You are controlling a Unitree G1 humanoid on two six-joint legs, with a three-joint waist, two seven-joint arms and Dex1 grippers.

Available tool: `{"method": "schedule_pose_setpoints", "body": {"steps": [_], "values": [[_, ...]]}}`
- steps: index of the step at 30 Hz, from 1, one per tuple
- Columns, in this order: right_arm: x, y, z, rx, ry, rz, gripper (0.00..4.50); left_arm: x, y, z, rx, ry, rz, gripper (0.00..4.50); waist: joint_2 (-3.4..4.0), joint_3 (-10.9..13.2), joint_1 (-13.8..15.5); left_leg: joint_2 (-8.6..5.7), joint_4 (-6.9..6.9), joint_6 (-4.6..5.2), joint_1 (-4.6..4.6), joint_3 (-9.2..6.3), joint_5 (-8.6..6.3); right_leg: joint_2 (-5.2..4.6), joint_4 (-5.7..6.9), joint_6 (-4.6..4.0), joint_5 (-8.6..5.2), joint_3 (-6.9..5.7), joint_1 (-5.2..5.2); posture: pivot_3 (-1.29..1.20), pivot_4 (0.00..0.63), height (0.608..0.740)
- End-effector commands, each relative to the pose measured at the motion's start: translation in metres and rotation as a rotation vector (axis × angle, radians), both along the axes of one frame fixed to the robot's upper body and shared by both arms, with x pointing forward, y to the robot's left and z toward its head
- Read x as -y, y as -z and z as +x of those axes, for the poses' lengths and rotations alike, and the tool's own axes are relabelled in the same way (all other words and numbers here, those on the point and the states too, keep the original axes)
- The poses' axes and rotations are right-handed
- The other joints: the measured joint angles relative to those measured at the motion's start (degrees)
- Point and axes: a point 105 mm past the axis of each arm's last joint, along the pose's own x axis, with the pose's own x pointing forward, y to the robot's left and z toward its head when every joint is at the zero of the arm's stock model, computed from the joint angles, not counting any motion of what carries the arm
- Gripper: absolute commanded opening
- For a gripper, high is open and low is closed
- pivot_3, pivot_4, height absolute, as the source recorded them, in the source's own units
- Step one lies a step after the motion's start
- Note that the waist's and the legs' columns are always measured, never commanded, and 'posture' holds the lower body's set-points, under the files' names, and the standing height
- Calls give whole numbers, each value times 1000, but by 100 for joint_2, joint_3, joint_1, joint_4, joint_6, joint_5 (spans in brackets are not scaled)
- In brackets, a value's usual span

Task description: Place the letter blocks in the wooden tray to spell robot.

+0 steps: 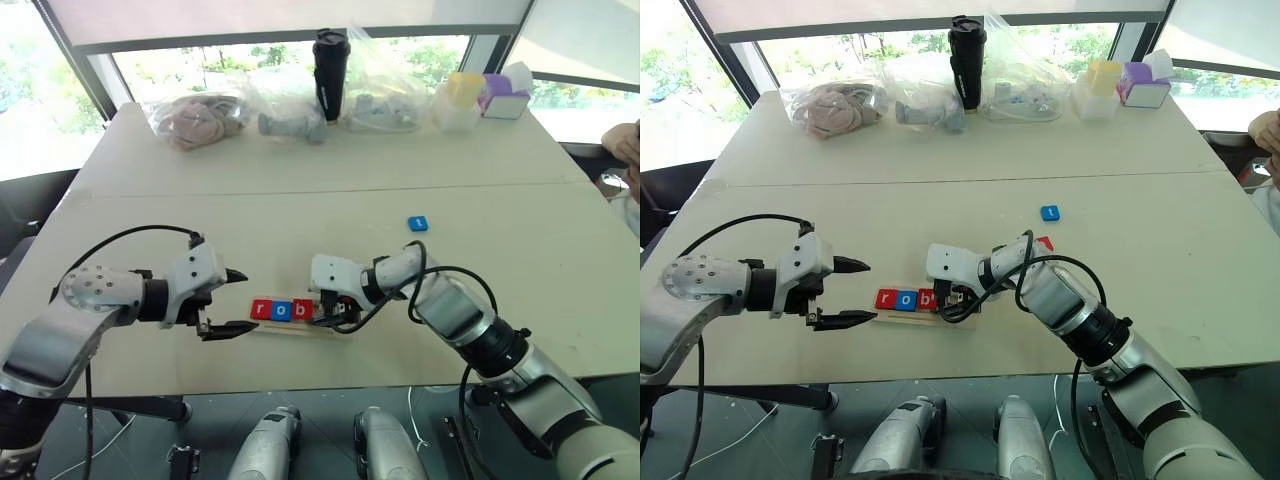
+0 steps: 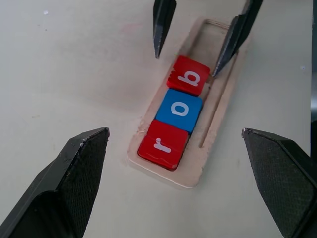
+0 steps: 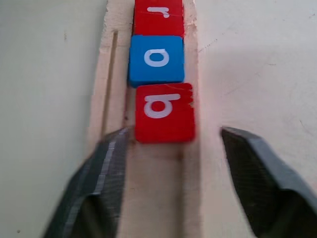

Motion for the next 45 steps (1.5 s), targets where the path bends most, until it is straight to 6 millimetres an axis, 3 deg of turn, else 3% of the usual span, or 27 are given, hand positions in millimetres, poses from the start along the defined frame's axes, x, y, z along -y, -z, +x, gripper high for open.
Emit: {"method": "schedule_pose_setpoints", "body": {"steps": [1,14,18,27,37,45], "values": [[-9,-17,-3,29,-31,56,4439,1,-6,3,42,10,6,4500,0,0,-1,0,0,0,0,0,0,0,1,0,0,0,0,0,150,740],[-3,-61,12,130,14,269,4439,-2,-4,7,48,8,15,4500,0,0,-1,0,0,-2,0,0,1,1,5,5,3,1,-1,0,150,740],[12,-47,33,211,128,222,4439,0,-5,6,42,17,13,4500,0,0,2,0,1,-2,1,0,2,1,6,5,4,1,-1,0,150,740],[6,-23,25,182,92,187,4439,1,-6,7,45,27,14,4500,0,-1,-19,2,0,-4,2,1,3,4,9,5,5,3,-3,0,150,740],[-1,-14,13,157,47,179,4439,1,-7,8,49,24,14,4500,0,-1,-13,2,3,-4,2,1,3,13,12,5,5,4,-3,0,150,740],[8,-24,27,186,106,195,4439,2,-6,9,50,25,11,4500,0,0,-12,2,8,-4,2,1,3,13,18,5,5,4,-3,0,150,740]]}}
